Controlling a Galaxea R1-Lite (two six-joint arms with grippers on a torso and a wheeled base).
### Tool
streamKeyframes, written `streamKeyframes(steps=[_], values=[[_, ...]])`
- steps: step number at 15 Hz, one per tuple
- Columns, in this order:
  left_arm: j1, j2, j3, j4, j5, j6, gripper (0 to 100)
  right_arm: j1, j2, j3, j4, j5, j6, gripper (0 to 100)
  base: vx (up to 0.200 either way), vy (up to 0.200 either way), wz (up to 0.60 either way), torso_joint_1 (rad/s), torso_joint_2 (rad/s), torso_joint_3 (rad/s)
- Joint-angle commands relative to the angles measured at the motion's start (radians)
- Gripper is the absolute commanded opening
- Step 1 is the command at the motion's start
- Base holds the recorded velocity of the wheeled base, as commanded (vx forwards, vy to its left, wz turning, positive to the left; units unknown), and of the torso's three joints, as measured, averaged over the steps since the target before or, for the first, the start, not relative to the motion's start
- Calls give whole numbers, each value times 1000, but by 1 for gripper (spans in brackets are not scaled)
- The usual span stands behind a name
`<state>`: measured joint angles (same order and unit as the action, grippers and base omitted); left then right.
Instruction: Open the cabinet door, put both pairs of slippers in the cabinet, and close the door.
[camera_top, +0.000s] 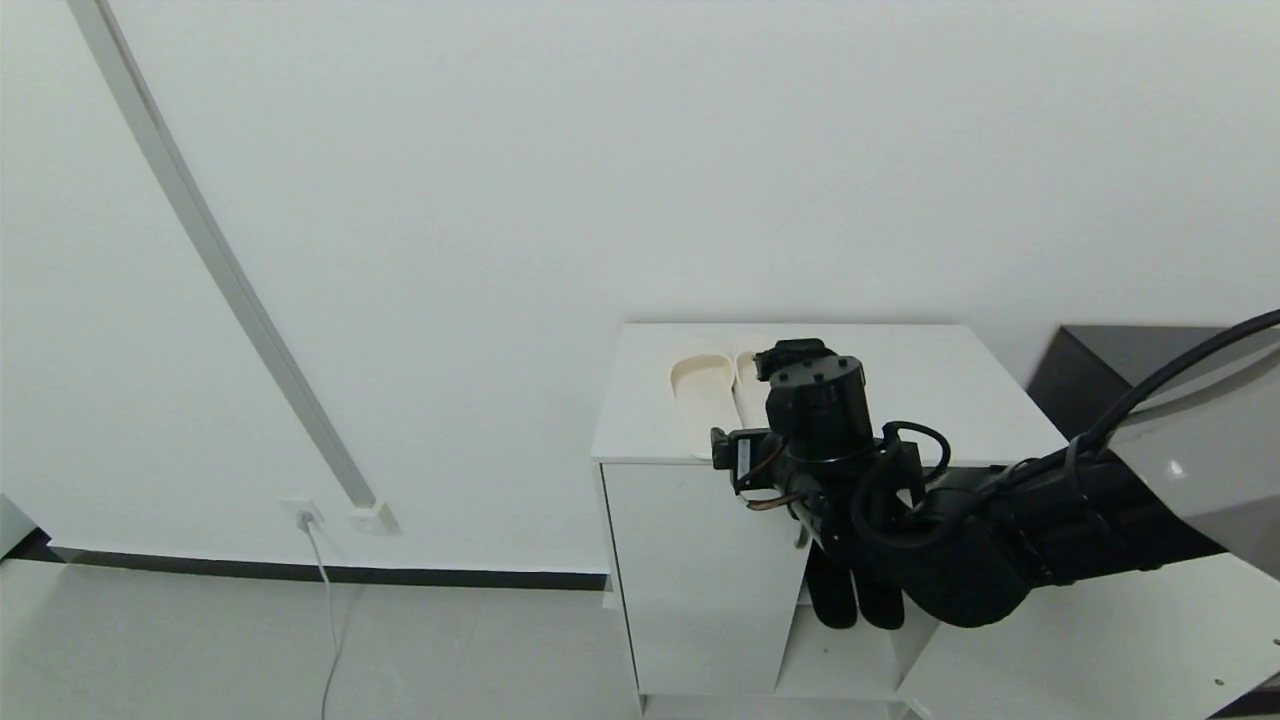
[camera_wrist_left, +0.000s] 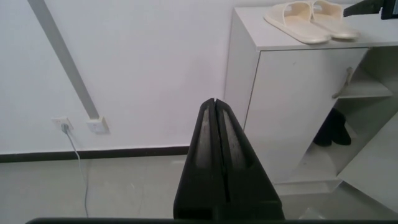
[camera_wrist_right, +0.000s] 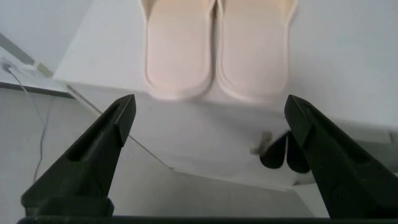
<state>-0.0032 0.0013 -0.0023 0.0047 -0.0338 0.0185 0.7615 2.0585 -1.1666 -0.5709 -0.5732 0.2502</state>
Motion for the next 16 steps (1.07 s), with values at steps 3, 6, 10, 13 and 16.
streamKeyframes(steps=[3,6,10,13,16], values=[[0,0,-1,0,0,0,0,12,-1,8,-1,-2,0,100,200,0,0,5,4,2],[0,0,-1,0,0,-2,0,21,3,13,-1,-2,-3,100,133,0,0,2,0,-2],[0,-1,1,0,0,-2,0,16,40,4,-23,1,-6,100,0,0,0,0,0,0],[0,0,-1,0,0,-2,0,6,112,-39,-64,-1,-9,100,0,0,0,0,0,0],[0,-1,1,0,0,-3,0,-16,207,-137,-69,-2,-16,100,0,0,0,0,0,0]])
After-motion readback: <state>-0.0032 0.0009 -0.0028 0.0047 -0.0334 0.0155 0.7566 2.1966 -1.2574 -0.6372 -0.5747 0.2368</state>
